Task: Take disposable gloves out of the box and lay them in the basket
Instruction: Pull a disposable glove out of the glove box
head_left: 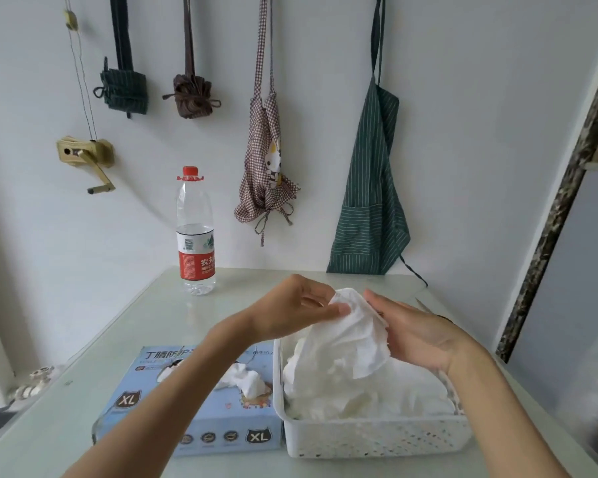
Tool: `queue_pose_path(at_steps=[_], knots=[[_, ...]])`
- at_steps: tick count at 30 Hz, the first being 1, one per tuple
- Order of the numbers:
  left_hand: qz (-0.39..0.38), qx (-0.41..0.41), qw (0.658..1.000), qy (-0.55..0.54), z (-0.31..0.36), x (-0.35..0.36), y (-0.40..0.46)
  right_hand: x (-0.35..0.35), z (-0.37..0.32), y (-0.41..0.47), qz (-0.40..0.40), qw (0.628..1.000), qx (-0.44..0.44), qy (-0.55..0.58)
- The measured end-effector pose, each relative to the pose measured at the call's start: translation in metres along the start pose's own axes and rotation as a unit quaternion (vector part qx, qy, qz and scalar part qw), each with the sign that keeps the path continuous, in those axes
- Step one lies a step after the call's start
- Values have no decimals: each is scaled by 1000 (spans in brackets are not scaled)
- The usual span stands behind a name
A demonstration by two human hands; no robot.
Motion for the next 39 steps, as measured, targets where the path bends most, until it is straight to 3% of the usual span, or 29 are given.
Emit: queue_pose_path(at_steps=[3,7,12,15,22,28,34,39], knots=[[-25,6,999,30,6,11,5,-16,7,-1,1,1000,11,4],[34,-4,999,42,-1,-1,12,-48,-5,-7,70,995,-53,55],[5,-57,998,20,-24,9,13,-64,-44,-28,185,971,-132,-71],[-11,-75,997,23,-37,15,8,-69,-65,-38,234,954,-165,-90],[57,-78,995,-26,-44,-18,-5,-99,-51,-56,331,923,-121,-152],[98,-28,994,31,-21,-35,-3,-95,-51,-68,375,894,-175,-171],[57,-2,994,90,14,-47,-20,-58,-85,-87,366,833,-278,-308],[92,64,983,143,78,-68,-36,-38,-105,-109,372,829,-321,-269]])
Point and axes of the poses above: each hand's wrist, its own y-axis towards the middle knuckle, its own x-axis out of the palm, z = x × y, the point moved 9 cm from there along y, towards the middle knuckle, and after that the axes turned 11 degrees about -y, right-handed, at the moved point
